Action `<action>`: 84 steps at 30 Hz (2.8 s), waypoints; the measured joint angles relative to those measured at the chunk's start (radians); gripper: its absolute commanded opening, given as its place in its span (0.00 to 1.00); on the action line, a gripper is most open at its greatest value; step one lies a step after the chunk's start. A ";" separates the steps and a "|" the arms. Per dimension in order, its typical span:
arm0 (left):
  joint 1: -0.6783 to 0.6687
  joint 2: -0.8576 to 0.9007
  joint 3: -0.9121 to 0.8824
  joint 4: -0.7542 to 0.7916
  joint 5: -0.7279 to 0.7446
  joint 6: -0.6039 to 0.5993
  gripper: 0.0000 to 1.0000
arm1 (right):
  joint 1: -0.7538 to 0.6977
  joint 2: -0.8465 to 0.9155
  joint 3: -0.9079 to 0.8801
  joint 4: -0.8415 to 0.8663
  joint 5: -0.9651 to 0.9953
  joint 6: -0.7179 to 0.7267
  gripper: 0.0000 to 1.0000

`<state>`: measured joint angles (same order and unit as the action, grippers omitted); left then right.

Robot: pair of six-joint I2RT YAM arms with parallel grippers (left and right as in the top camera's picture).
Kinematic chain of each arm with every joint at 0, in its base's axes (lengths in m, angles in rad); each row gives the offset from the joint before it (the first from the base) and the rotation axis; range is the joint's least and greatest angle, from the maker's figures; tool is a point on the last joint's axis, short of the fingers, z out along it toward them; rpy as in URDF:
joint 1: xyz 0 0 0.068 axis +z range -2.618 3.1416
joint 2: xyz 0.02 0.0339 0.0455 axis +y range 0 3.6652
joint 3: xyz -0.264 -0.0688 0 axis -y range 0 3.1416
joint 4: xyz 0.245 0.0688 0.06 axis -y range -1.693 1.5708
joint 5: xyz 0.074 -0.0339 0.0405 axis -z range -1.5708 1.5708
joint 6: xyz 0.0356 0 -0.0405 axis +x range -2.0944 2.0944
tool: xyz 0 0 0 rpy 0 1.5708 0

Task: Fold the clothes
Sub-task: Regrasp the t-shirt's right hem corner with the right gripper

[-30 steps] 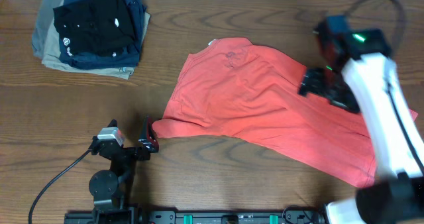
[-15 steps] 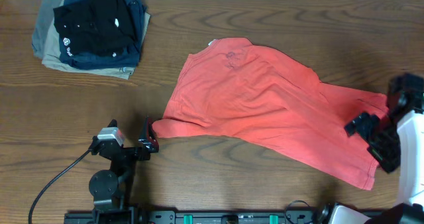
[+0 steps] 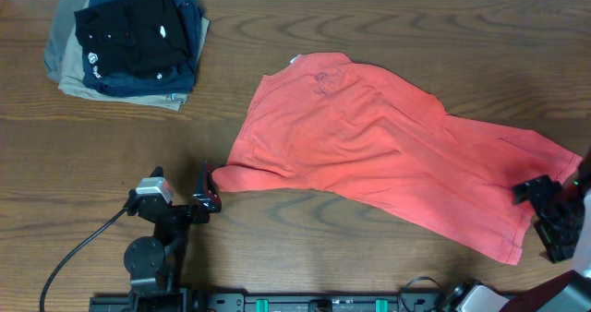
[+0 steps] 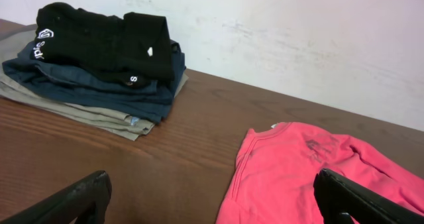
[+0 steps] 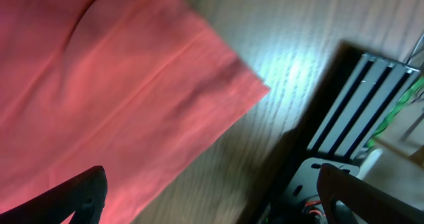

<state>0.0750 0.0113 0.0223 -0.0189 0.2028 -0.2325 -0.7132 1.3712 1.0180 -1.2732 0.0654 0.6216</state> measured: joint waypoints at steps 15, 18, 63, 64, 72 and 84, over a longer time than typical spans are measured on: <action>0.000 0.000 0.000 0.000 0.000 0.000 0.98 | -0.195 -0.002 -0.207 0.234 -0.067 0.008 0.99; 0.000 0.000 0.000 0.000 0.000 0.000 0.98 | -0.196 -0.003 -0.251 0.258 -0.073 0.031 0.99; 0.000 0.000 0.000 0.000 0.000 0.000 0.98 | -0.195 -0.018 -0.419 0.446 -0.069 0.099 0.04; 0.000 0.000 0.000 0.000 0.000 0.000 0.98 | -0.195 -0.018 -0.404 0.435 -0.069 0.096 0.02; 0.000 0.000 0.000 0.000 0.000 0.000 0.98 | -0.195 -0.017 -0.156 0.274 -0.070 0.081 0.01; 0.000 0.000 0.000 0.000 0.000 0.000 0.98 | -0.195 -0.017 -0.097 0.216 -0.166 -0.014 0.01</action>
<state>0.0750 0.0113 0.0223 -0.0189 0.2028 -0.2325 -0.9085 1.3544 0.9211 -1.0573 -0.1005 0.6079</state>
